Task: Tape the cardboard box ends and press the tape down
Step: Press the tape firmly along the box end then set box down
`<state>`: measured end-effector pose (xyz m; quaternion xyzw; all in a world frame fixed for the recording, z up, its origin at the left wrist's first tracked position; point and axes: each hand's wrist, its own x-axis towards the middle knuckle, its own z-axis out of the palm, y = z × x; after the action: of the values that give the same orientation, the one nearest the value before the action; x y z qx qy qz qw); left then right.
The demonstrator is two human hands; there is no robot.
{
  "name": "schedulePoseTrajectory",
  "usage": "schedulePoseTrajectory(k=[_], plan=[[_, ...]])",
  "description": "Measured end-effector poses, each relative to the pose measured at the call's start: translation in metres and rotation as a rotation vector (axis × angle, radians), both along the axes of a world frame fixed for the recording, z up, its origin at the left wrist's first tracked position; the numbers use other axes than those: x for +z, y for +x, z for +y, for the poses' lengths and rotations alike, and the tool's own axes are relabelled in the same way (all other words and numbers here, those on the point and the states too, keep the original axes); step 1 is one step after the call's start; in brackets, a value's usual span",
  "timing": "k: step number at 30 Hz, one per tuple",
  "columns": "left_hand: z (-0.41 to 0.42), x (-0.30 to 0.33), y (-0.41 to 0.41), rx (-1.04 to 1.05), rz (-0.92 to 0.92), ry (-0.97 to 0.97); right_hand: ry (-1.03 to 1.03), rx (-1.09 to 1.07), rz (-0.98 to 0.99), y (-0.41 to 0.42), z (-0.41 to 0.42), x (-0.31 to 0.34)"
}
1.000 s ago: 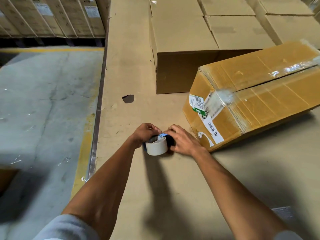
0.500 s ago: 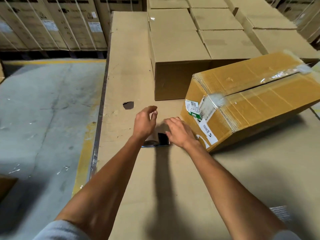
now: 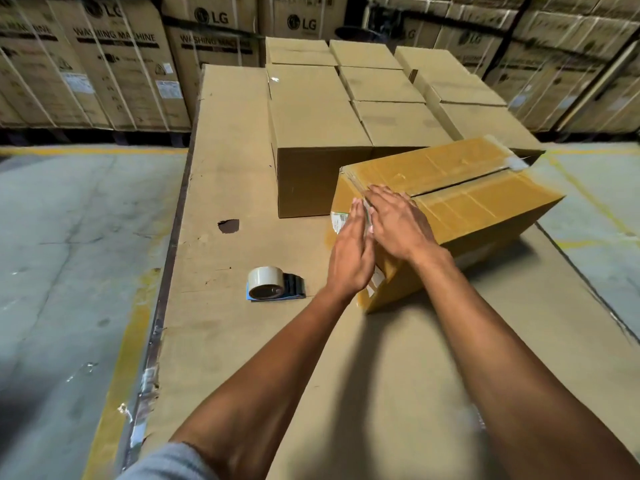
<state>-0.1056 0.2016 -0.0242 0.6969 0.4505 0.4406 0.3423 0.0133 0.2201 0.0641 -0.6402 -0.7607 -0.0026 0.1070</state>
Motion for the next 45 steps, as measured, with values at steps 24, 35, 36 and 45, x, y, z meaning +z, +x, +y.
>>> schedulePoseTrajectory(k=[24, 35, 36, 45], plan=[[-0.003, -0.005, 0.014, 0.078, 0.0, -0.054, -0.193, 0.07, -0.084, 0.016, -0.006, -0.006], [-0.015, -0.029, 0.012, 0.094, 0.014, -0.336, -0.197, 0.026, -0.072, 0.015, -0.003, -0.013], [-0.014, -0.031, 0.009, 0.079, 0.046, -0.325, -0.195, 0.029, -0.07, 0.016, -0.003, -0.014], [-0.003, -0.013, 0.002, 0.002, 0.056, -0.055, -0.23, 0.067, -0.083, 0.018, -0.006, -0.006]])
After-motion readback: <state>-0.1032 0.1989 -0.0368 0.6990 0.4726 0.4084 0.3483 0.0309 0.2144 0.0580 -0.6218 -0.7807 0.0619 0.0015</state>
